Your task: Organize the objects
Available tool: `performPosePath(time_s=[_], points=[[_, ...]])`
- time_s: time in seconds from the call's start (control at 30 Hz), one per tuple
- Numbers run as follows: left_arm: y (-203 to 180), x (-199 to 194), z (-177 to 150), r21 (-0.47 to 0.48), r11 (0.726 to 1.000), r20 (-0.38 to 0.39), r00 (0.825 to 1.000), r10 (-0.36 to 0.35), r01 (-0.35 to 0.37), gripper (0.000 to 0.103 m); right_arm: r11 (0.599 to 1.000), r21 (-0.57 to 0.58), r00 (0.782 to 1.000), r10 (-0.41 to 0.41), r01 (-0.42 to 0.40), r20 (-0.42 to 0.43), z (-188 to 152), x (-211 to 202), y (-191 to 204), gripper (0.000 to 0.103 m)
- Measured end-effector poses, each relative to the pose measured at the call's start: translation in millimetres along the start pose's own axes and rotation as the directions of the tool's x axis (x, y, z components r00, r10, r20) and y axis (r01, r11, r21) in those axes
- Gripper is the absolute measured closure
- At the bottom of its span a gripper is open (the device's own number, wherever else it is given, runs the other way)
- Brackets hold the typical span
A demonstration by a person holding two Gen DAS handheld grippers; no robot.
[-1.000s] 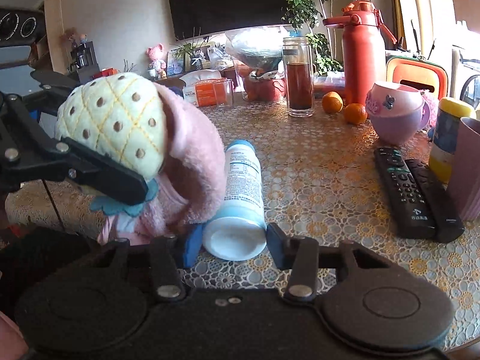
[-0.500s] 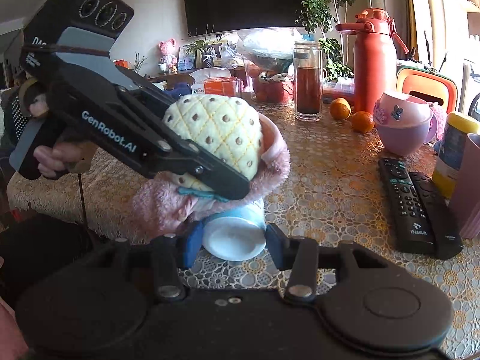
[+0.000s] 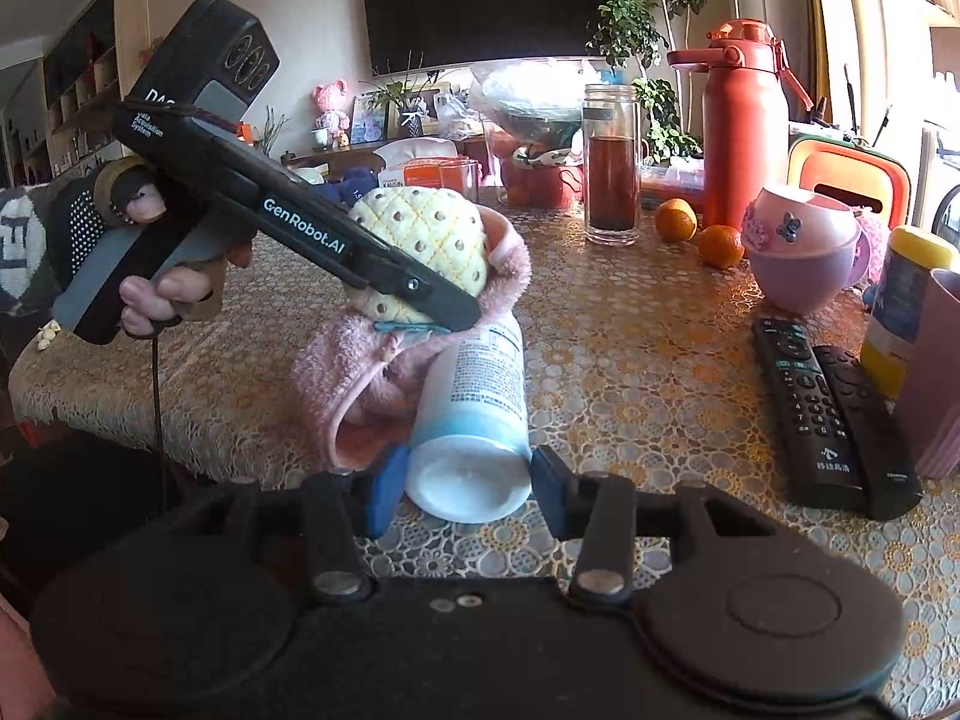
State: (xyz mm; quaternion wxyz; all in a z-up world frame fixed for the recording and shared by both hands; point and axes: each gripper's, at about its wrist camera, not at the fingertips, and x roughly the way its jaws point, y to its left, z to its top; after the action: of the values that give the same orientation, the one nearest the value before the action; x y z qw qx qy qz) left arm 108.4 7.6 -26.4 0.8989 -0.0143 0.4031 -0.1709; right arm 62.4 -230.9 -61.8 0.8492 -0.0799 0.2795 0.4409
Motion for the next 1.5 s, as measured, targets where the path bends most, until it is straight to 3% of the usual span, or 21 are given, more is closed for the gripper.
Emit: performPosePath(time_s=[0.13, 0.27, 0.37, 0.43, 0.5, 0.67, 0.9, 1.0, 1.07, 1.23, 1.33, 1.5], points=[[22.9, -0.8, -9.0, -0.119, 0.993, -0.024, 1.0, -0.017, 0.014, 0.058, 1.0, 0.001, 1.0, -0.003, 0.003, -0.002, 0.8, -0.2, -0.1, 0.059], [34.1, 0.9, -22.7, -0.163, 0.987, -0.052, 0.999, -0.004, -0.005, 0.058, 1.0, 0.006, 1.0, -0.007, 0.007, -0.004, 1.0, -0.1, -0.2, 0.058], [38.5, -0.3, -25.7, -0.207, 0.978, -0.054, 0.999, -0.01, -0.001, 0.053, 1.0, 0.002, 1.0, -0.013, 0.013, -0.008, 1.2, 0.5, 1.2, 0.058], [39.3, -1.0, -27.6, -0.222, 0.975, -0.062, 0.998, -0.014, 0.0, 0.043, 1.0, 0.002, 1.0, -0.017, 0.017, -0.011, 1.4, 0.8, 2.1, 0.058], [38.0, -0.4, -31.1, -0.227, 0.974, -0.085, 0.996, -0.012, -0.007, 0.034, 1.0, -0.003, 1.0, -0.022, 0.021, -0.014, 1.7, 0.9, 3.5, 0.058], [36.0, -5.2, -43.9, -0.231, 0.973, -0.085, 0.996, -0.024, 0.004, 0.021, 1.0, -0.002, 0.999, -0.029, 0.029, -0.016, 1.6, 1.4, 5.5, 0.058], [25.9, -5.4, -49.1, -0.187, 0.982, -0.076, 0.997, 0.022, -0.036, 0.019, 0.999, -0.007, 0.999, -0.04, 0.04, -0.02, 1.7, 2.2, 8.2, 0.058], [14.6, -2.4, -51.0, -0.126, 0.989, -0.074, 0.995, 0.069, -0.078, 0.019, 0.999, -0.007, 0.999, -0.046, 0.046, -0.021, 1.5, 2.3, 9.6, 0.058], [8.0, -1.7, -52.8, -0.095, 0.99, -0.069, 0.993, 0.094, -0.1, 0.021, 0.999, -0.01, 0.998, -0.051, 0.051, -0.021, 1.2, 2.6, 10.7, 0.058], [-5.5, -8.4, -55.3, -0.052, 0.993, -0.029, 0.994, 0.103, -0.105, 0.057, 0.998, -0.01, 0.998, -0.06, 0.059, -0.021, 1.4, 2.9, 12.2, 0.058], [-13.5, -15.0, -56.4, -0.032, 0.993, -0.003, 0.993, 0.114, -0.114, 0.071, 0.998, 0.001, 0.998, -0.068, 0.068, -0.018, 0.9, 2.6, 13.0, 0.059], [-21.9, -33.4, -53.7, -0.033, 0.995, 0.046, 0.994, 0.098, -0.096, 0.077, 0.997, 0.013, 0.997, -0.071, 0.071, -0.014, -0.2, 2.4, 13.6, 0.059]])
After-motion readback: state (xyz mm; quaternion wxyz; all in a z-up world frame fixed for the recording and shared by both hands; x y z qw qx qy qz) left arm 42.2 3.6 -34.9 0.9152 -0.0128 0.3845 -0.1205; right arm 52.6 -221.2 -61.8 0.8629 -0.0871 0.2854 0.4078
